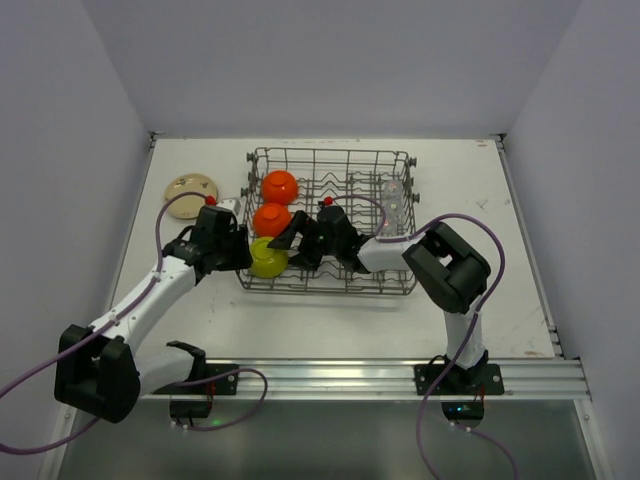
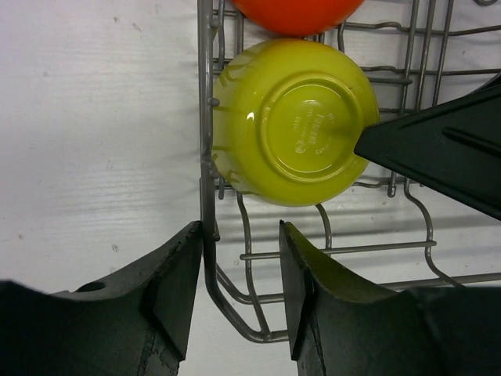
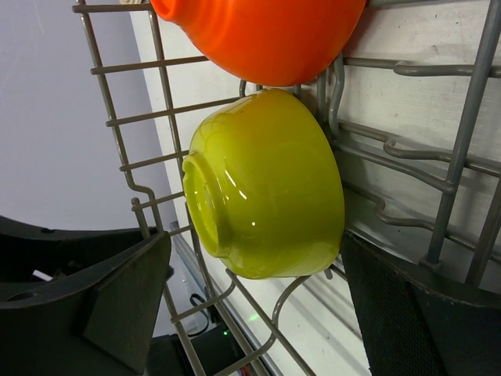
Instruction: Unload the mixed dishes from the dish rack
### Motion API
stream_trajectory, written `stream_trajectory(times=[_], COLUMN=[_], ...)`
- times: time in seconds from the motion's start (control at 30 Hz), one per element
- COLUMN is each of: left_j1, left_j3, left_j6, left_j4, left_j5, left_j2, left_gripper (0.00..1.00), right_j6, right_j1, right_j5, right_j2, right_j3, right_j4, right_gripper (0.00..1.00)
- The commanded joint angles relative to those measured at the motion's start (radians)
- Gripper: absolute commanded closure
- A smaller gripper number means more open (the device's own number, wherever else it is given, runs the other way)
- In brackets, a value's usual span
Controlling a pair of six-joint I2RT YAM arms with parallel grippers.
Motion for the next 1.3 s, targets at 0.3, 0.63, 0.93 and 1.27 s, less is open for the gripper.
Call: stream_trajectory(times=[0.3,0.63,0.93,1.27], left_j1=[-0.003,-0.003,-0.003,-0.003], left_j3=[0.019,0.019,0.016,0.014], left_j6=[0.029,0.027,0.030,0.030], left_j4=[0.038,0.035,0.039,0.042], left_j5=[0.111,0.103,0.120,0.126], left_j2=[0.038,0.046,0.046,0.043], left_gripper=[0.76,0.98,1.00,1.00], right_j6=[-0.010,0.010,0.019,0.041], right_j1=[-0.001,0.002,0.002,0.003], right_j5=[-0.040,-0.067,-0.074,-0.082], right_j2=[-0.006,-0.028,-0.015,-0.020], right_j3=[0.016,-0.018,-0.032,-0.072], right_j4=[0.075,0.176,0.234,0.346], right_gripper=[0.10,0.11,0.16,0.28])
